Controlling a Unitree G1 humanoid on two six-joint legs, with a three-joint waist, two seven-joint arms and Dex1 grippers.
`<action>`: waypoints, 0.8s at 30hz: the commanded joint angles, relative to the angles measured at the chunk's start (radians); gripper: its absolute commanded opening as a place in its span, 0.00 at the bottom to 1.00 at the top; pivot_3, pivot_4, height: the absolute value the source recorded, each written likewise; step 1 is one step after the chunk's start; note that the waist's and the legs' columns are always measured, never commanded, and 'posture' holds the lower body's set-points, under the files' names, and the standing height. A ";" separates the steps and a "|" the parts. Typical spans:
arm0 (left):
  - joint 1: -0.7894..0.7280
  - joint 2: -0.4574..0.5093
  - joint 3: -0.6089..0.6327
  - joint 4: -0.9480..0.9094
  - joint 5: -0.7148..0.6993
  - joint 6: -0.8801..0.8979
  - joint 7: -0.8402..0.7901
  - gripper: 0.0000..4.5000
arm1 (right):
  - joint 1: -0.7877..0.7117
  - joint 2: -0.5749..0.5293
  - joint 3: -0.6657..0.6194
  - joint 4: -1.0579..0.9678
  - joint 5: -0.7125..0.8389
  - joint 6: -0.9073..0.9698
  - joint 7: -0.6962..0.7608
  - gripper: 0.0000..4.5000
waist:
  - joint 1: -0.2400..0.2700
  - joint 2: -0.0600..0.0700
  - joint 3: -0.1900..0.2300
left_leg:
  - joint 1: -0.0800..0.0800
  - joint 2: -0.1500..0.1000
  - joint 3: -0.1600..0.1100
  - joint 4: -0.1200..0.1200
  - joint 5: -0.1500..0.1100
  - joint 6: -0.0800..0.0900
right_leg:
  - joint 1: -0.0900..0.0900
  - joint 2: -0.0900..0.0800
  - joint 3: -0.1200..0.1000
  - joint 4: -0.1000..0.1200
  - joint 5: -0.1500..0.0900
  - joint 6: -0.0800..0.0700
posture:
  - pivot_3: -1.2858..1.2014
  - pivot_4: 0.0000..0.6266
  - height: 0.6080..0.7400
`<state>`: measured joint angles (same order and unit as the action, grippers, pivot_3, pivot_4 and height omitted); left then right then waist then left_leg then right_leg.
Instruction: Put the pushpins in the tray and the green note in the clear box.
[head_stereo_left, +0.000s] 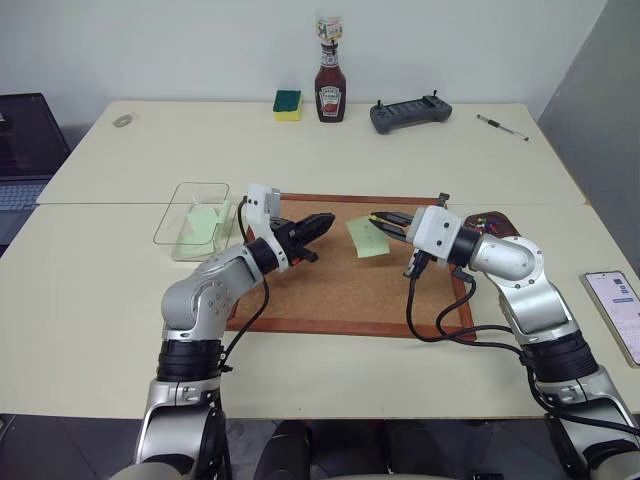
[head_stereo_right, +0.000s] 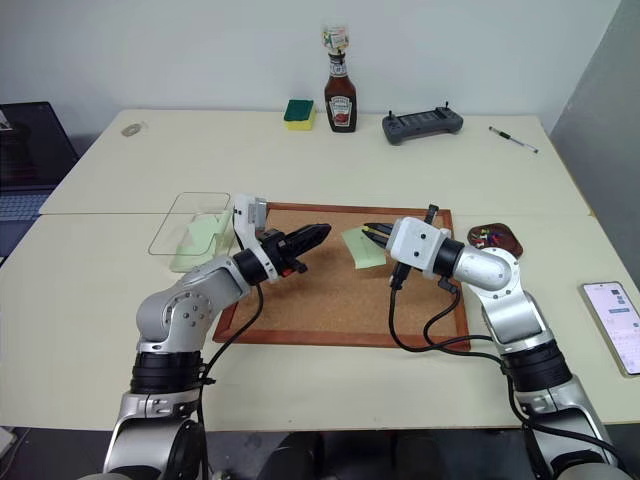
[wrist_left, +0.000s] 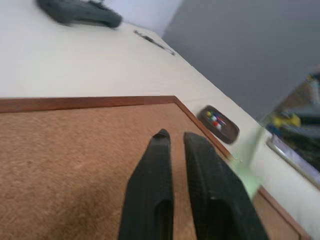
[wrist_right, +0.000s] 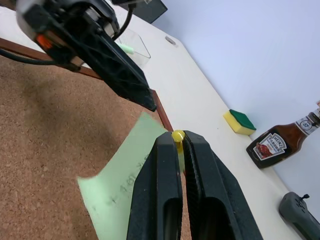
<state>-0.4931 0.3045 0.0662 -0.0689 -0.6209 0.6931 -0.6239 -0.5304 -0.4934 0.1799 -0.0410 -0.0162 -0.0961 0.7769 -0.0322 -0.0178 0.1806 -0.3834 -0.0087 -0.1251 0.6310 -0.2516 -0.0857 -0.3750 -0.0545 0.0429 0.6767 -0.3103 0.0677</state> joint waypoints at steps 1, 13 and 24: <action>0.044 0.004 -0.039 -0.112 0.008 -0.061 -0.050 0.30 | -0.029 0.005 -0.024 -0.011 0.015 0.001 -0.015 0.00 | 0.000 0.000 0.000 | 0.000 0.000 0.000 0.000 0.000 0.000 | 0.000 0.000 0.000 0.000 0.000 0.000 | 0.52 0.24 1.00; 0.035 -0.021 -0.100 -0.036 0.089 -0.166 -0.068 0.72 | -0.049 0.018 -0.031 -0.026 0.042 0.048 -0.020 0.00 | 0.000 0.000 0.000 | 0.000 0.000 0.000 0.000 -0.001 0.001 | 0.000 0.000 0.000 0.000 0.000 0.000 | 0.52 0.24 1.00; -0.026 -0.050 -0.111 0.089 0.123 -0.239 -0.120 0.72 | -0.066 0.031 -0.024 -0.052 0.050 0.091 -0.024 0.00 | -0.002 0.000 0.000 | 0.000 0.000 0.000 0.000 0.000 0.001 | 0.000 0.000 0.000 0.001 0.000 0.000 | 0.52 0.24 1.00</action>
<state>-0.4934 0.2599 -0.0342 0.0180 -0.5043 0.4837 -0.7148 -0.5681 -0.4666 0.1770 -0.0402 0.0158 -0.0086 0.7622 -0.0342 -0.0179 0.1806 -0.3831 -0.0087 -0.1249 0.6310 -0.2520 -0.0848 -0.3752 -0.0542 0.0428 0.6777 -0.3104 0.0677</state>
